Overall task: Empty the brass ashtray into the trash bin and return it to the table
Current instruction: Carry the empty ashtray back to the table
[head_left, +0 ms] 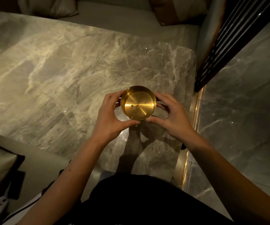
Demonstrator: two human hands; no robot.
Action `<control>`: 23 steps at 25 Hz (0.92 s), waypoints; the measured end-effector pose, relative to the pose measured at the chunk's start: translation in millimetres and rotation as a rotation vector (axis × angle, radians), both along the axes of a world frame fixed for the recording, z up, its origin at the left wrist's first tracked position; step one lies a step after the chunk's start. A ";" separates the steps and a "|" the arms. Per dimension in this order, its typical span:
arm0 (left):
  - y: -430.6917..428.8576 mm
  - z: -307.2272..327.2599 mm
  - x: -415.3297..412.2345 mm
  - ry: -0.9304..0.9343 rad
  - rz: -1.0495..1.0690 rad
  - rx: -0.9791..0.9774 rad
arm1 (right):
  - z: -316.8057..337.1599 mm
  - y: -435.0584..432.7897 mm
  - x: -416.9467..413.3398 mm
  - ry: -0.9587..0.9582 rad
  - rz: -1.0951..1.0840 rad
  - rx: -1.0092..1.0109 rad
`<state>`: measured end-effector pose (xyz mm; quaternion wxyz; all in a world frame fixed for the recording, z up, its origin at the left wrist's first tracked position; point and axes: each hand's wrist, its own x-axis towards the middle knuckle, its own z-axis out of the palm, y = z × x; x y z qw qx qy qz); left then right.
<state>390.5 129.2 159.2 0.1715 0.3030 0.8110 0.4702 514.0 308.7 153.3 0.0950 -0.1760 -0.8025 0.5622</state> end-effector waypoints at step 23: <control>-188.1 -11.4 -256.9 -0.087 -0.103 0.002 | -4.6 -205.5 -239.4 -0.055 -0.142 0.048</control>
